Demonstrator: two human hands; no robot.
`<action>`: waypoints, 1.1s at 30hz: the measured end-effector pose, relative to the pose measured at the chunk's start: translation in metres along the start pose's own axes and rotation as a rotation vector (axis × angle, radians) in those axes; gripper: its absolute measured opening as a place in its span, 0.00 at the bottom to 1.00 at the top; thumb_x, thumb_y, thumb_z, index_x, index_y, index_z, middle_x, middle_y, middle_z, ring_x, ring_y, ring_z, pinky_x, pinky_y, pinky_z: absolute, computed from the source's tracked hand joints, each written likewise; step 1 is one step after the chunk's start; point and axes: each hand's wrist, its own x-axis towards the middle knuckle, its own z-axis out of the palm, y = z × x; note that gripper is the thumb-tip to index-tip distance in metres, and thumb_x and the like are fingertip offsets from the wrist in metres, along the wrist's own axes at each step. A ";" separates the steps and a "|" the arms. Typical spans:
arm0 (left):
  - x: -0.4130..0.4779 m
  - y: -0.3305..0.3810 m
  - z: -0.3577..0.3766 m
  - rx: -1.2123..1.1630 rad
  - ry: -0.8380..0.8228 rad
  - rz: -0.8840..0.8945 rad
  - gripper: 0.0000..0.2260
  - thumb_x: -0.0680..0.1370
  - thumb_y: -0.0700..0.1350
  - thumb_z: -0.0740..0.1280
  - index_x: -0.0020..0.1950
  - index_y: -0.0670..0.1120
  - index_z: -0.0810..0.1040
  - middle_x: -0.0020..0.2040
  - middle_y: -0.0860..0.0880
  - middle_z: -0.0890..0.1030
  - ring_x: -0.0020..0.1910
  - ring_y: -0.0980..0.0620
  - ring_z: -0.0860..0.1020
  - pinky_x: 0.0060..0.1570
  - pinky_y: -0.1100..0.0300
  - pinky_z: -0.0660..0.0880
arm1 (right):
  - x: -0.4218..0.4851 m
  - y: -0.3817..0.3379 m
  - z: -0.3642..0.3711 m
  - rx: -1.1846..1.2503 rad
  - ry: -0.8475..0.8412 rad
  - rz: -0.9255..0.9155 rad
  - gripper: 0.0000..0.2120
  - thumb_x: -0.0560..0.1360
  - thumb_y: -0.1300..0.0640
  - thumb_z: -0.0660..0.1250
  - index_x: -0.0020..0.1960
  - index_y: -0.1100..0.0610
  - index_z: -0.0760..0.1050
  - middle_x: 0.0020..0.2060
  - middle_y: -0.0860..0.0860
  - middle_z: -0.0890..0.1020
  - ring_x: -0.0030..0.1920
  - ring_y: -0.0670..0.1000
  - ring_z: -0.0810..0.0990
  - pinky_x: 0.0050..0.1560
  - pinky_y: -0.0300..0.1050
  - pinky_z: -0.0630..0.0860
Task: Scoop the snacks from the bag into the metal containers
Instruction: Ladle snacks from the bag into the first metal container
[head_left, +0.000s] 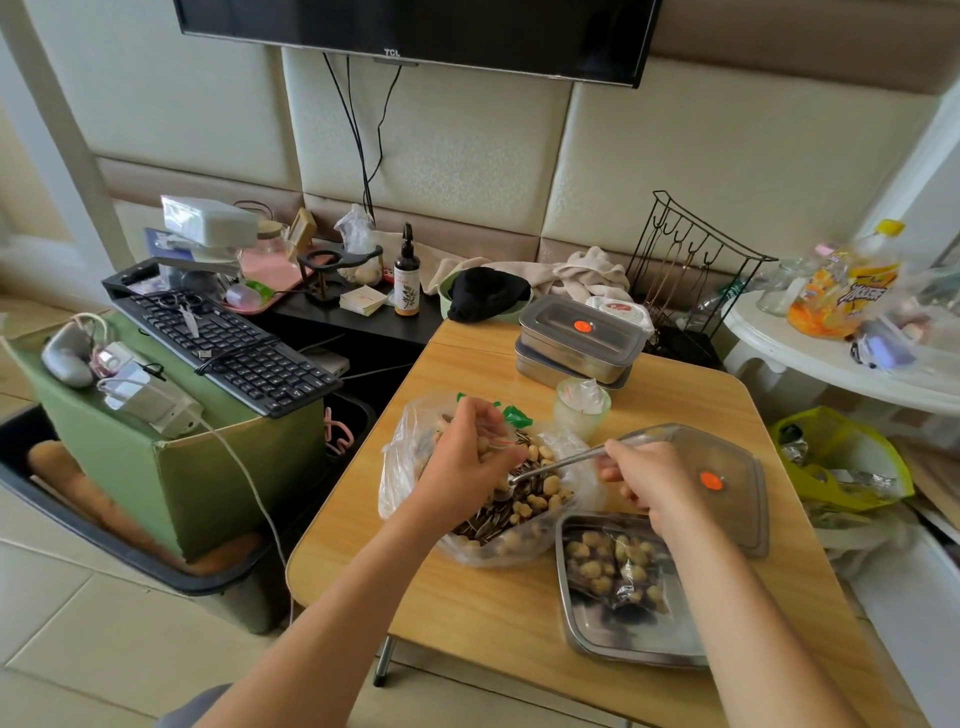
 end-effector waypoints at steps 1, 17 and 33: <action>0.000 0.001 -0.001 -0.019 0.002 -0.004 0.16 0.79 0.45 0.73 0.58 0.49 0.68 0.56 0.47 0.80 0.47 0.48 0.83 0.45 0.53 0.83 | 0.000 0.000 0.000 -0.094 0.033 -0.056 0.16 0.84 0.53 0.65 0.44 0.61 0.84 0.38 0.53 0.86 0.33 0.49 0.77 0.37 0.45 0.71; -0.001 -0.003 -0.001 0.108 -0.026 0.171 0.24 0.81 0.40 0.70 0.68 0.45 0.57 0.50 0.53 0.81 0.43 0.63 0.83 0.44 0.65 0.80 | -0.043 -0.024 0.035 -0.355 -0.256 -0.892 0.05 0.81 0.55 0.69 0.54 0.46 0.81 0.48 0.43 0.81 0.40 0.42 0.80 0.40 0.31 0.75; -0.003 0.000 -0.010 -0.057 -0.104 -0.230 0.34 0.78 0.48 0.75 0.70 0.55 0.53 0.56 0.36 0.83 0.52 0.42 0.85 0.53 0.51 0.83 | -0.036 -0.015 0.047 -0.055 -0.306 -0.288 0.09 0.82 0.59 0.65 0.48 0.60 0.82 0.38 0.53 0.87 0.34 0.50 0.85 0.41 0.47 0.82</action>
